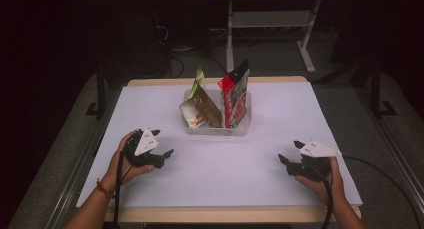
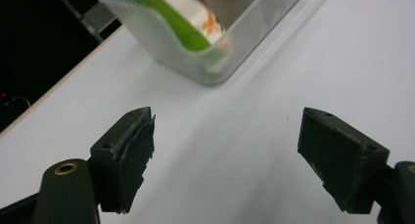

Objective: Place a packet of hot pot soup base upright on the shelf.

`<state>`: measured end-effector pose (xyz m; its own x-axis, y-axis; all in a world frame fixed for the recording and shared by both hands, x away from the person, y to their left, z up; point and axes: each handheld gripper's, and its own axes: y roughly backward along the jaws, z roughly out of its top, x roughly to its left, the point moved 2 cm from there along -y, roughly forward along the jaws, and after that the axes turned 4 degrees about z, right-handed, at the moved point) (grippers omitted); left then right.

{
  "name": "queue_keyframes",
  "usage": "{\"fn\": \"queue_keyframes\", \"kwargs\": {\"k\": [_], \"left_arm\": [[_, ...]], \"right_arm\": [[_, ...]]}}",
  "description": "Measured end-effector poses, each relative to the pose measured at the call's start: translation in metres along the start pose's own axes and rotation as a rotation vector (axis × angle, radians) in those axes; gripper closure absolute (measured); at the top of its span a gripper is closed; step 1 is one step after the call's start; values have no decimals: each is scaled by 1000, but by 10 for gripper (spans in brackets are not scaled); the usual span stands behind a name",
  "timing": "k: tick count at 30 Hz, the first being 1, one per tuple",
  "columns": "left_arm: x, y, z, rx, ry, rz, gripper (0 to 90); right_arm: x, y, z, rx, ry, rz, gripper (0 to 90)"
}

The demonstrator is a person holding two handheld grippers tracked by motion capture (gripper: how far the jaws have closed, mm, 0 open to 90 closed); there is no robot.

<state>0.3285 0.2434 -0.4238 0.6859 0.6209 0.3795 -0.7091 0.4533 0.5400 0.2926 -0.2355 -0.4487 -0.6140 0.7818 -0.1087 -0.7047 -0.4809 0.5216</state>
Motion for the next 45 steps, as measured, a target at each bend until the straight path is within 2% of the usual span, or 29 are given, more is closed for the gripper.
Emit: {"fn": "queue_keyframes", "kwargs": {"k": [8,11,14,18,25,32,38,43,45], "left_arm": [[4,13,-19,20,22,19,204],[5,21,-22,9,40,21,204],[7,28,-27,6,44,25,204],[9,34,-37,9,65,34,204],[11,47,-53,23,99,44,204],[15,57,-67,34,126,57,205],[18,63,-82,51,152,54,204],[20,69,-91,39,191,49,205],[20,70,-93,36,195,50,205]], "right_arm": [[13,11,13,-16,56,13,282],[17,13,19,-10,78,23,283],[17,14,24,-12,74,28,282],[17,15,22,33,107,32,280],[13,15,15,15,77,43,278],[10,18,3,18,69,43,274],[7,25,-8,20,54,33,269],[3,33,-19,15,27,13,267],[1,37,-24,15,20,7,266]]}}
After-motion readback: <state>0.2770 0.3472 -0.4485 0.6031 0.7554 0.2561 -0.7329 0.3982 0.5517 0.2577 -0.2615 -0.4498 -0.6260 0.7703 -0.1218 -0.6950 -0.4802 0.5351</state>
